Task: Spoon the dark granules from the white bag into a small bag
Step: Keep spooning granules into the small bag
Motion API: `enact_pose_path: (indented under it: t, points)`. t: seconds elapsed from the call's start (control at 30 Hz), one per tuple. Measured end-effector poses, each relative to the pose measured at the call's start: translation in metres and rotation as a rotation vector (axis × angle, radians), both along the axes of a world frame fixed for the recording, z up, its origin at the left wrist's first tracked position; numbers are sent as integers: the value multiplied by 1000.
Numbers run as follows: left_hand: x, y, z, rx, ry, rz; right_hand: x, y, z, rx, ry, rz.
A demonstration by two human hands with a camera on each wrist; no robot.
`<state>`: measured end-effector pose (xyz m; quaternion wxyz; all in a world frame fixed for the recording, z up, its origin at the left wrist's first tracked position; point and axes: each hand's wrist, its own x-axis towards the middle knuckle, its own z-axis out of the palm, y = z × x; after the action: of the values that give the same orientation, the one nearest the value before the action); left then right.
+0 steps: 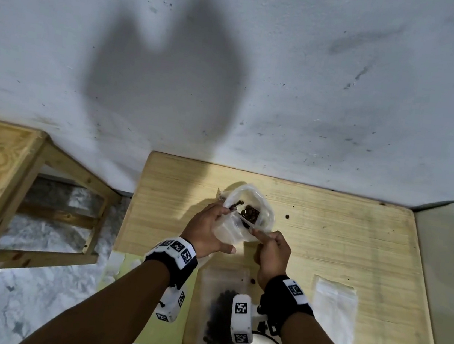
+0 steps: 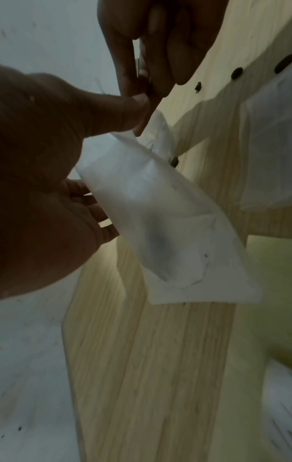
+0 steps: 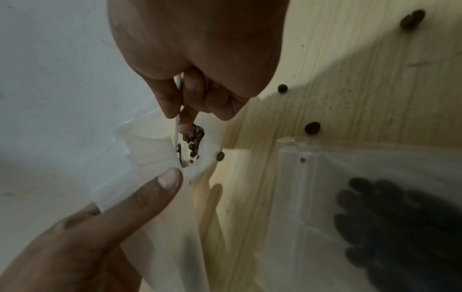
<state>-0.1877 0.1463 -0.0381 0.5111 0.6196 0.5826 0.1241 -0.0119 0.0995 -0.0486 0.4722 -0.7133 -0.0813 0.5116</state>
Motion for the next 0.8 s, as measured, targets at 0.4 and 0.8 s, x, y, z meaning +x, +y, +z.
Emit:
enact_pose_path:
  t: [0.4, 0.8]
  points:
    - [-4, 6, 4, -4, -48, 127, 49, -1, 30, 79, -32, -23]
    - [2, 7, 2, 25, -42, 123, 52, 6, 68, 333, -349, 388]
